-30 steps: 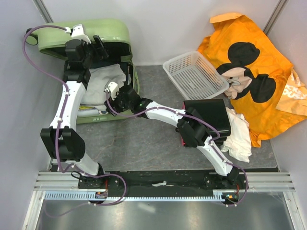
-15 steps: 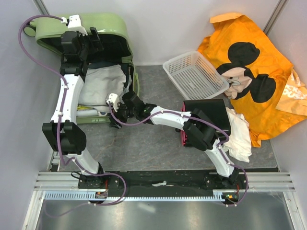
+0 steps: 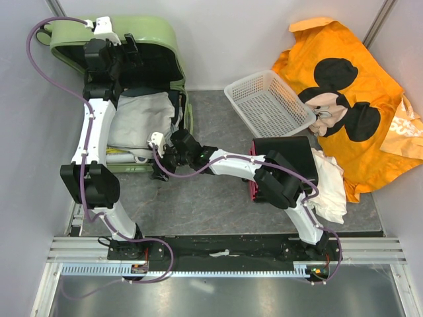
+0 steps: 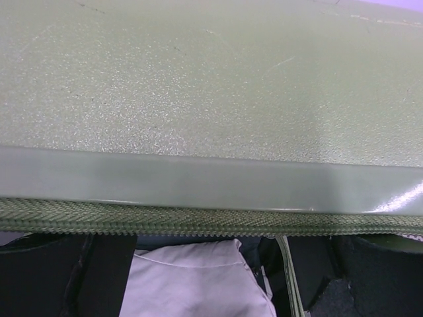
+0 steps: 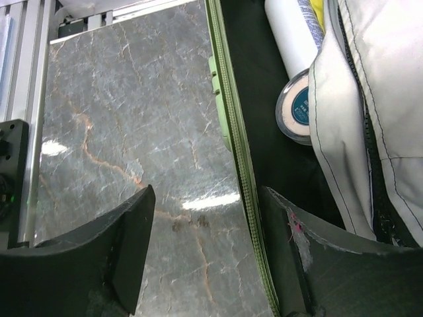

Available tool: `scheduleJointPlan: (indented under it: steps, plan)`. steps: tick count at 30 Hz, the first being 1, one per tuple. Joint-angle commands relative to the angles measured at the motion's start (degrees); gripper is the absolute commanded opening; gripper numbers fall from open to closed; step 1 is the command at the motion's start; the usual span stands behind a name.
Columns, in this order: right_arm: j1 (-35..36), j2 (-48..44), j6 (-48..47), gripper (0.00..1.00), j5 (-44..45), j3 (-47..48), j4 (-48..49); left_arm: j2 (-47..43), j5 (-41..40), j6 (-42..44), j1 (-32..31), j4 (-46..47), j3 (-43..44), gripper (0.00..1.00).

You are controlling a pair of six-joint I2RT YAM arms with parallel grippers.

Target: Open, take out, and arrange the luggage

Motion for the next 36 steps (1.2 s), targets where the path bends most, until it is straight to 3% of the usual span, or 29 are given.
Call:
scheduleJointPlan:
  steps: [1, 8, 13, 27, 36]
  plan:
    - [4.2, -6.1, 4.6, 0.7, -8.8, -5.5, -9.5, -0.6, 1.3, -1.6, 0.0, 3.6, 0.5, 0.9]
    - [5.2, -10.4, 5.5, 0.68, -10.5, -11.2, -8.5, -5.1, 0.6, -3.0, 0.0, 7.8, -6.6, 0.9]
    - [5.7, -12.5, 6.5, 0.67, -12.0, -13.7, -7.3, -5.0, 1.3, -3.1, -0.2, 7.8, -6.7, 0.9]
    - [5.7, -18.7, 8.0, 0.71, -11.8, -18.4, -5.1, 7.4, -1.0, -0.8, -3.6, 7.1, 5.2, 0.93]
    - [5.7, -23.4, 8.2, 0.8, -10.0, -19.3, -5.8, 8.7, -2.6, 1.4, -4.5, 6.3, 8.0, 0.99]
